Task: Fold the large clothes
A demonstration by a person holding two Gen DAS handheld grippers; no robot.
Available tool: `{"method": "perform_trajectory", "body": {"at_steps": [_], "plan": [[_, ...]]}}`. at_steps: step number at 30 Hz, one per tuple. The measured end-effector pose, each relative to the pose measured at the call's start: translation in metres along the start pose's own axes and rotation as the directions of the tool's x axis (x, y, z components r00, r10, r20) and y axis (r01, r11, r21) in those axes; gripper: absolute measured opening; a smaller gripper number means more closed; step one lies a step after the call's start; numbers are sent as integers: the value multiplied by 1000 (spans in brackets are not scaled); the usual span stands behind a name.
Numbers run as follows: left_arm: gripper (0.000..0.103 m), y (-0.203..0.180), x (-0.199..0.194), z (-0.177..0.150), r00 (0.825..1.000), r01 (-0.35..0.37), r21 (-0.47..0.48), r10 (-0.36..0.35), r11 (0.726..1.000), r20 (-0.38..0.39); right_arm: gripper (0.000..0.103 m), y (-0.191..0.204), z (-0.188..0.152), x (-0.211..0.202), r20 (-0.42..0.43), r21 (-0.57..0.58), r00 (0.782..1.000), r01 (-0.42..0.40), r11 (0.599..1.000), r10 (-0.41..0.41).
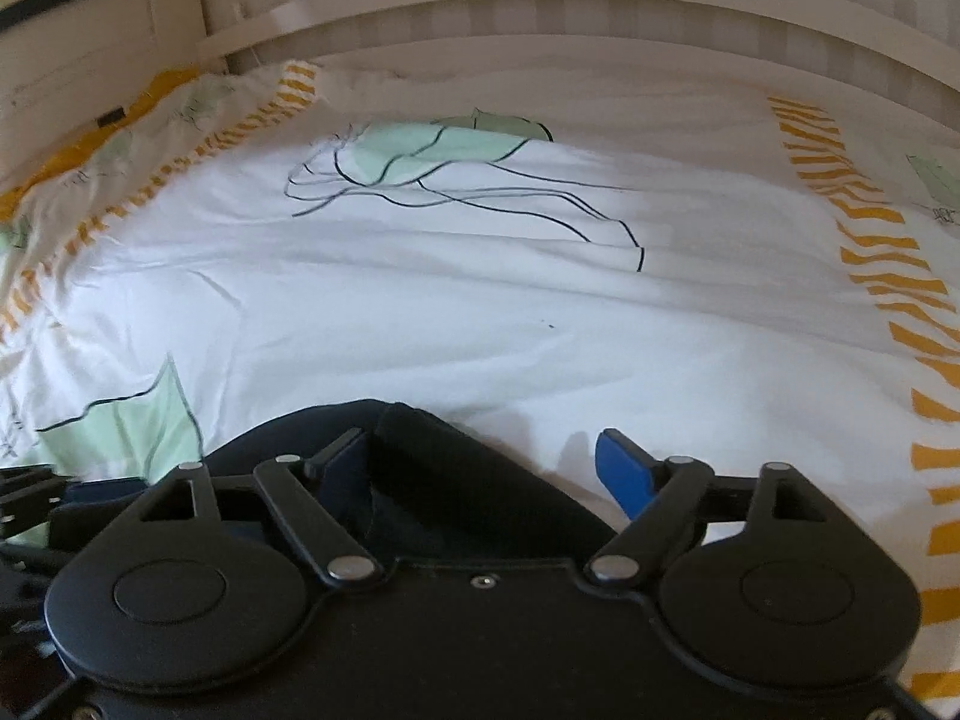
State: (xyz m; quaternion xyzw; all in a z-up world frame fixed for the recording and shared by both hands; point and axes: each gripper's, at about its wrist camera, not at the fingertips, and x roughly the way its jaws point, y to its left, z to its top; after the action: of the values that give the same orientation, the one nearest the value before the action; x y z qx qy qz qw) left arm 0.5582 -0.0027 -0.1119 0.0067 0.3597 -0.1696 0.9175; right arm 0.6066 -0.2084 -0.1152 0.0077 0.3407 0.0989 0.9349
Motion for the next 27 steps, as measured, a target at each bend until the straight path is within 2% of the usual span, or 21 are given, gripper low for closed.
{"method": "perform_trajectory", "body": {"at_steps": [2, 3, 6, 10, 16, 21, 23, 25, 27], "plan": [[54, 6, -13, 3, 1000, 27, -35, -26, 999, 15, 51, 2, -1, 3, -26, -17, 999, -28, 999, 28], [54, 8, -22, 4, 999, 36, -53, -34, 998, 25, 16, 2, -1, 2, -41, -7, 996, -79, 997, 79], [55, 10, -51, 4, 997, 57, -71, -54, 996, 50, 15, 18, -1, -15, 16, -82, 999, -29, 996, 31], [55, 5, -89, -11, 990, 135, -70, -132, 988, 52, 15, 29, -3, -63, 142, -124, 989, -10, 992, 28], [55, -16, -124, -40, 978, 210, -75, -210, 975, 9, 15, 48, -20, -160, 323, -185, 946, 24, 982, 38], [55, -29, -144, -68, 972, 228, -90, -232, 970, -31, 15, 74, -64, -239, 428, -254, 902, 63, 965, 54], [55, -30, -155, -80, 972, 226, -95, -231, 969, -40, 15, 87, -95, -266, 454, -300, 889, 89, 950, 60], [55, -28, -166, -94, 973, 220, -109, -227, 969, -51, 15, 104, -125, -281, 465, -359, 883, 124, 925, 62], [55, -25, -177, -109, 973, 213, -115, -222, 970, -71, 15, 121, -158, -291, 446, -423, 892, 134, 896, 77]]}}
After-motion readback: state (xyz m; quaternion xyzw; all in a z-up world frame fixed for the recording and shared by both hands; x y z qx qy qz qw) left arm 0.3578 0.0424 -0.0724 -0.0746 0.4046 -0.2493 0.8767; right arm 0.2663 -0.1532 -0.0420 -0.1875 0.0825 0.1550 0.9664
